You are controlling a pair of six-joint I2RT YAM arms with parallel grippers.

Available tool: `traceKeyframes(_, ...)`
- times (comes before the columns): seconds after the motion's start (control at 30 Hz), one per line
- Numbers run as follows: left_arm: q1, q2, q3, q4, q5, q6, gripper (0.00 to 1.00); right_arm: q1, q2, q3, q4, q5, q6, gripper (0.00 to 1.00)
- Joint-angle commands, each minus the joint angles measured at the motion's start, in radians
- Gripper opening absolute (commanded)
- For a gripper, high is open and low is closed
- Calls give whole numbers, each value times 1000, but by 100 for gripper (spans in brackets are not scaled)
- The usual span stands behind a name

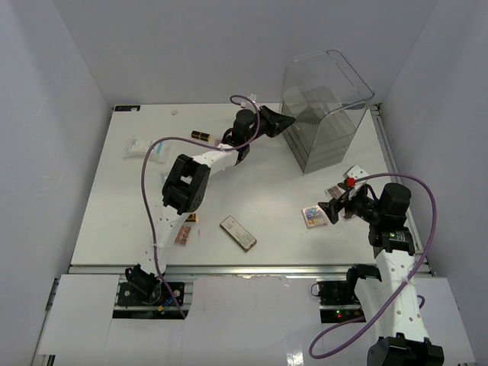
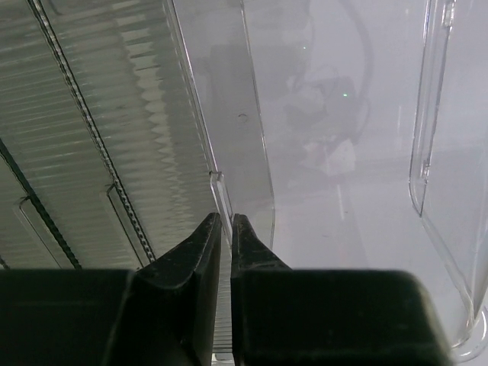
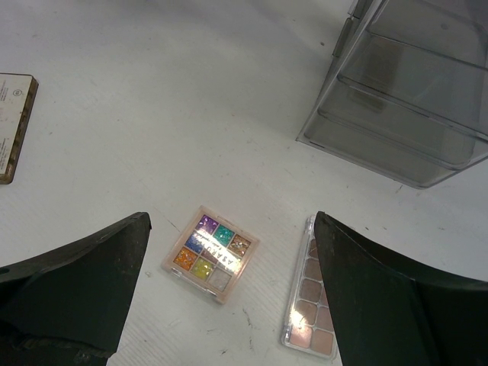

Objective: Organize the makeup

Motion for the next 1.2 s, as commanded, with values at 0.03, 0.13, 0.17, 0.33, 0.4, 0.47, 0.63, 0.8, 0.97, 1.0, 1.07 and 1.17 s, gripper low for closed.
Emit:
traceKeyframes(0.03,-5,-48,-35,80,51,-2,10,-7,-8,15,37,-19,-6,95)
traceKeyframes(0.13,5,-84,-86,104,66,13,1,-10,-7,15,37,-20,-3,95)
traceKeyframes(0.17,8,-101,-111,113,69,17,0,-11,-6,15,37,-20,-3,95)
traceKeyframes(0.33,34,-213,-231,154,85,44,0,-12,13,15,46,-21,15,94)
traceKeyframes(0.4,46,-266,-277,163,94,61,0,-11,24,25,50,-52,27,95)
traceKeyframes(0.47,56,-313,-304,172,108,72,0,-11,44,42,52,-105,60,95)
traceKeyframes(0.63,82,-411,-416,206,141,76,0,-6,118,186,27,-245,177,97)
traceKeyframes(0.8,94,-497,-493,242,169,68,0,52,211,358,-52,-246,252,99)
traceKeyframes(0.97,96,-560,-532,253,176,53,0,200,269,443,-6,-102,404,100)
traceKeyframes(1.0,96,-568,-532,254,175,46,0,218,286,454,13,-80,446,100)
traceKeyframes(1.07,96,-573,-518,245,177,42,0,220,319,490,49,-59,537,96)
traceKeyframes(1.17,96,-574,-500,235,176,41,0,221,384,559,85,-10,643,94)
